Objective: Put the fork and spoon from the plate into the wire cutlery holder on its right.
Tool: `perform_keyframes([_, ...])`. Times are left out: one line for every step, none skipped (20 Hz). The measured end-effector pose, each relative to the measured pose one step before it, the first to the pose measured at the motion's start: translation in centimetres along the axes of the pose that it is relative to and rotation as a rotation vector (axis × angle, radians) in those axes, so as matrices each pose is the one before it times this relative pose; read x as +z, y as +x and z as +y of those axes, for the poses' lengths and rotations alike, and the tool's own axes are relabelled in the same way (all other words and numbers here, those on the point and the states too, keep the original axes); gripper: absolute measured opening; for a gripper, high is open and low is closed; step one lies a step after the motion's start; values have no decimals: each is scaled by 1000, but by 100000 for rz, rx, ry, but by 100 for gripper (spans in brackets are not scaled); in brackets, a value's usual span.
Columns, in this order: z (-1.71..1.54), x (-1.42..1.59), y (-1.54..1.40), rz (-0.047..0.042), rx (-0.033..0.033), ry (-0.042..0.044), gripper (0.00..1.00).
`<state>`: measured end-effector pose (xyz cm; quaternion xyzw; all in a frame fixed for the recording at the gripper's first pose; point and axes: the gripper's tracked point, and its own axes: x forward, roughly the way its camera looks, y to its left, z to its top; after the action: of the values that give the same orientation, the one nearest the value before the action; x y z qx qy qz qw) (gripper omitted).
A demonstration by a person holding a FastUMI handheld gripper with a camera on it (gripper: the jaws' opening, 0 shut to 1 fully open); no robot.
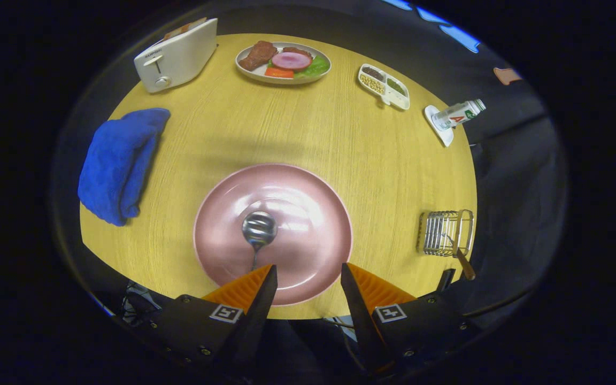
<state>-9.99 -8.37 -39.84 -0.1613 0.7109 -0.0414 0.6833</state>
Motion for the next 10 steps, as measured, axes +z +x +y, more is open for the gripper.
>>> perform_keyframes([524, -182, 320, 574, 1098, -86, 75])
perform_keyframes([529, -256, 543, 610, 960, -420, 75])
perform_keyframes([376, -185, 379, 835, 519, -521, 75])
perform_keyframes([617, -247, 501, 892, 958, -430, 75])
perform_keyframes([460, -92, 412, 504, 1088, 44, 75])
perform_keyframes([711, -287, 502, 905, 1077, 88, 75])
perform_keyframes([-15, -284, 366, 791, 508, -90, 75])
perform_keyframes([143, -158, 381, 564, 229, 15, 75])
perform_keyframes([184, -271, 403, 682, 414, -163, 75])
perform_keyframes([501, -89, 339, 611, 270, -507, 74])
